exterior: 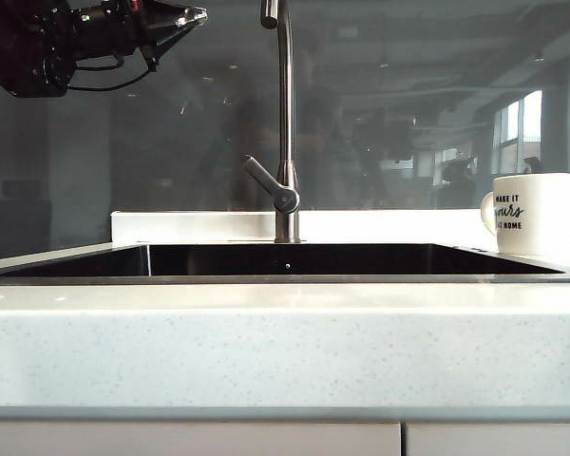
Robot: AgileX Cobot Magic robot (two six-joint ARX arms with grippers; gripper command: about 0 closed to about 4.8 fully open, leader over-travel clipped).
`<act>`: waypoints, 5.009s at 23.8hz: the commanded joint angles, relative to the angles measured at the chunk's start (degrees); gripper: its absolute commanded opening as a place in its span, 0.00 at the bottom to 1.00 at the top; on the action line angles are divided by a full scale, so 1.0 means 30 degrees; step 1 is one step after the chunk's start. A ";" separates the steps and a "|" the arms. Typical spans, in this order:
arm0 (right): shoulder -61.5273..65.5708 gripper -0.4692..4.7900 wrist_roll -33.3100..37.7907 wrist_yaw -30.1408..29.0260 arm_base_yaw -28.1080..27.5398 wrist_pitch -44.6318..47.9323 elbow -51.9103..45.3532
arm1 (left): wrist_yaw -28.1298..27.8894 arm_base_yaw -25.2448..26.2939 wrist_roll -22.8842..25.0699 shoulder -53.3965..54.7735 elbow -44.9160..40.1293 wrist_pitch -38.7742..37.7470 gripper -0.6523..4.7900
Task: Pick up the mug next to the sink, go to the faucet to get some water, pour the water into the sink, and finally put the mug back to its place.
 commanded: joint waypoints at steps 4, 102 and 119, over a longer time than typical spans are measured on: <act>-0.0073 0.08 0.0066 -0.0036 -0.0007 0.0240 0.0109 | 0.0095 0.0204 -0.0539 -0.0576 0.0058 -0.1348 0.12; -0.3570 0.08 0.0066 0.5362 0.0656 -0.1246 -0.0022 | -2.5019 0.0408 2.1806 -4.3743 -3.9240 -2.1544 0.12; -1.6546 0.08 0.2302 0.6222 0.2302 0.3512 -1.2925 | -2.5012 0.0386 2.1806 -4.3743 -3.9240 -2.1638 0.12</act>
